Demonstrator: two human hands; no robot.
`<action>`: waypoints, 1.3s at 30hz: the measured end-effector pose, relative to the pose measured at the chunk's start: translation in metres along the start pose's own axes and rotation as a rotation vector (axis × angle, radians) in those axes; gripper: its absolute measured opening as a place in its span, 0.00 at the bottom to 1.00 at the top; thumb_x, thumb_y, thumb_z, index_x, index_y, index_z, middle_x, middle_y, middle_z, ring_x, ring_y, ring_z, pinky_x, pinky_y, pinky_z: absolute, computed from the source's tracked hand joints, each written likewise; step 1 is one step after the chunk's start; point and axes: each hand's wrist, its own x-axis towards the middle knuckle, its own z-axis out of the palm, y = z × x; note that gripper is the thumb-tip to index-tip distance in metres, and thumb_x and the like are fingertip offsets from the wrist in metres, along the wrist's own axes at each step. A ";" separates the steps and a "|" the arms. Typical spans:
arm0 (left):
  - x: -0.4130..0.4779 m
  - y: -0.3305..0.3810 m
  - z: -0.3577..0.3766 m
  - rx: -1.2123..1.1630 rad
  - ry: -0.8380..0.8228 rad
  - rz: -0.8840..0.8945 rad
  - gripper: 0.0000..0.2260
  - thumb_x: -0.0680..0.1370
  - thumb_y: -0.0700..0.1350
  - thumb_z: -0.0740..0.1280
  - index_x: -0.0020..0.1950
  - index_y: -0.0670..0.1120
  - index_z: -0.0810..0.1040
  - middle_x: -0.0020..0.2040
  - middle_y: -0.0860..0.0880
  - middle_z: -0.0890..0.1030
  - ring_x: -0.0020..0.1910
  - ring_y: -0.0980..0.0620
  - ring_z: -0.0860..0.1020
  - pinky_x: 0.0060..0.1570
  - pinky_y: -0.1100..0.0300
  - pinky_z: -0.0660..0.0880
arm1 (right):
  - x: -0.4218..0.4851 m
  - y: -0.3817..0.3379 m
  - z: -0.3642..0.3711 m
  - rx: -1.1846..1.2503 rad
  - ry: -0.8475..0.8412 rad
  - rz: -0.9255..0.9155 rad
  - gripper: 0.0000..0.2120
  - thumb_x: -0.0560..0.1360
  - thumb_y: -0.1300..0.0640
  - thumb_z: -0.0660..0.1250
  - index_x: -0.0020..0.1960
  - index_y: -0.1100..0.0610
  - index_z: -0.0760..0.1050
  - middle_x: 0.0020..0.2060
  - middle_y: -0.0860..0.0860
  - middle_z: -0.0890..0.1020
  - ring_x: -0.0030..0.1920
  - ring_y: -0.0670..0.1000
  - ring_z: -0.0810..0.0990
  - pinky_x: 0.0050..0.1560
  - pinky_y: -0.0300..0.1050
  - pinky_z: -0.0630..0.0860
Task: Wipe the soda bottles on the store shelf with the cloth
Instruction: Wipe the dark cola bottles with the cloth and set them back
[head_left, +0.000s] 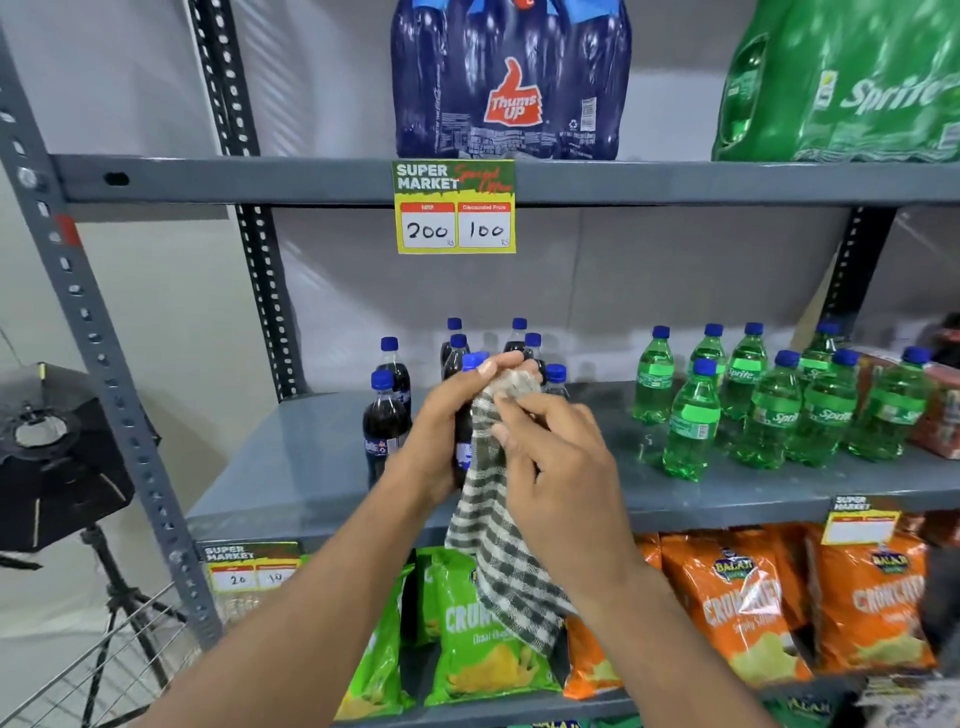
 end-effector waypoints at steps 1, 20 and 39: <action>-0.002 0.000 0.002 -0.085 -0.039 -0.037 0.18 0.79 0.52 0.69 0.64 0.43 0.81 0.64 0.42 0.82 0.64 0.45 0.80 0.63 0.51 0.75 | 0.003 -0.005 0.000 -0.014 -0.017 -0.024 0.14 0.79 0.66 0.70 0.64 0.61 0.82 0.57 0.54 0.84 0.56 0.56 0.79 0.58 0.51 0.80; -0.029 0.003 0.007 -0.241 0.025 0.004 0.24 0.78 0.55 0.68 0.65 0.38 0.80 0.68 0.37 0.78 0.70 0.42 0.75 0.68 0.48 0.72 | -0.054 -0.020 0.011 -0.027 0.051 -0.264 0.08 0.80 0.61 0.72 0.59 0.59 0.82 0.54 0.50 0.84 0.54 0.53 0.79 0.57 0.48 0.78; -0.037 0.017 0.022 -0.187 0.018 0.057 0.21 0.76 0.56 0.68 0.59 0.41 0.85 0.64 0.40 0.82 0.68 0.44 0.77 0.67 0.50 0.74 | -0.093 -0.027 -0.004 -0.025 0.026 -0.186 0.17 0.78 0.62 0.67 0.66 0.57 0.75 0.68 0.52 0.81 0.68 0.59 0.79 0.61 0.58 0.80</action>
